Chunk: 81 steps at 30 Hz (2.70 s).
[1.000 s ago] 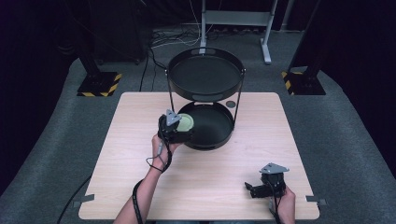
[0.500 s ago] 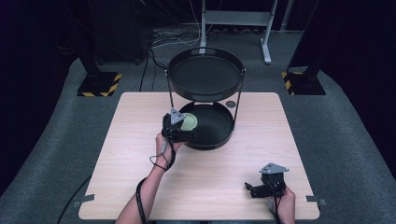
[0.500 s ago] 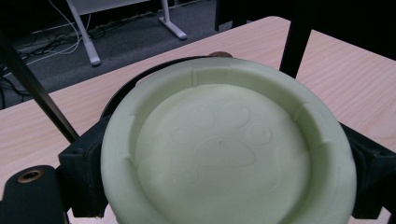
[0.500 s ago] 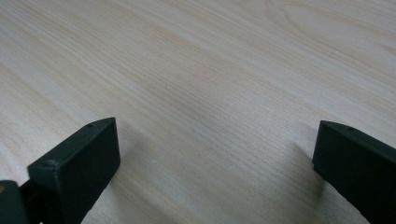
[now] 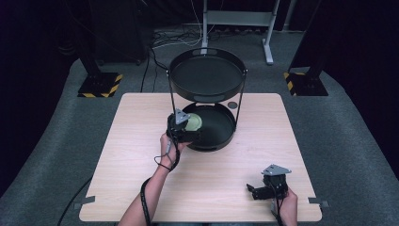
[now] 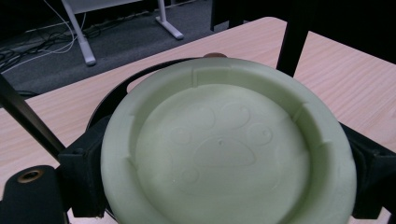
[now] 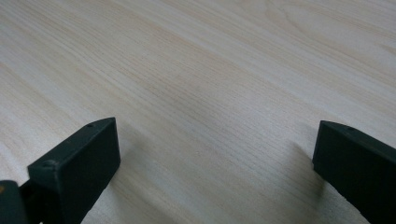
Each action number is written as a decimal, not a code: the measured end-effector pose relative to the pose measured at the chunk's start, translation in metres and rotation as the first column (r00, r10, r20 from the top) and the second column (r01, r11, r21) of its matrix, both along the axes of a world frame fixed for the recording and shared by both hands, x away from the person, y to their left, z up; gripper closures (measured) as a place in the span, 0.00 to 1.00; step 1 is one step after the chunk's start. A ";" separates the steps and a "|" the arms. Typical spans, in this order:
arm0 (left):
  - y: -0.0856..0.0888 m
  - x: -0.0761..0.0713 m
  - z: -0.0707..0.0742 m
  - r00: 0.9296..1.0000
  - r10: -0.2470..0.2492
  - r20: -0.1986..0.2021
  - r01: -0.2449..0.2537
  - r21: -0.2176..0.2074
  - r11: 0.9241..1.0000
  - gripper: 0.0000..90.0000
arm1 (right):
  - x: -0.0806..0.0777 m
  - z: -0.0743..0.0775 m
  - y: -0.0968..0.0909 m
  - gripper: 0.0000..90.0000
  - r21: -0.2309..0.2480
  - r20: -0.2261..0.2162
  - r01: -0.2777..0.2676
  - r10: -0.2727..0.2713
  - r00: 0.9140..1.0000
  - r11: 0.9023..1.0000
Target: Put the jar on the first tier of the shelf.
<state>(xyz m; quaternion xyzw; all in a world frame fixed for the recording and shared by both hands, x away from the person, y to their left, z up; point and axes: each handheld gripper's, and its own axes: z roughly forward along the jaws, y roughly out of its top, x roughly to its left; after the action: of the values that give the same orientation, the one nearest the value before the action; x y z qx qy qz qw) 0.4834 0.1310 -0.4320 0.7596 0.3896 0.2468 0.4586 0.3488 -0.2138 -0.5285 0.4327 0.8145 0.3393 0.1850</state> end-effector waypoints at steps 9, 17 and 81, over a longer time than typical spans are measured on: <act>-0.007 0.004 -0.001 1.000 -0.009 -0.002 0.009 0.005 1.000 0.13 | 0.000 0.000 0.000 0.00 0.000 0.000 0.000 0.000 1.000 1.000; -0.013 0.007 -0.004 1.000 -0.016 -0.006 0.016 0.009 1.000 0.13 | 0.000 0.000 0.000 0.00 0.000 0.000 0.000 0.000 1.000 1.000; -0.045 0.023 -0.077 0.998 0.033 -0.048 -0.032 0.018 0.999 0.12 | 0.000 0.000 0.000 0.00 -0.001 0.001 -0.002 0.002 1.000 1.000</act>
<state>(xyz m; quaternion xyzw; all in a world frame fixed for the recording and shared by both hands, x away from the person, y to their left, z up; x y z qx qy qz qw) 0.5066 0.0863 -0.5090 0.7629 0.4107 0.2391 0.4383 0.3484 -0.2135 -0.5284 0.4319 0.8149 0.3393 0.1853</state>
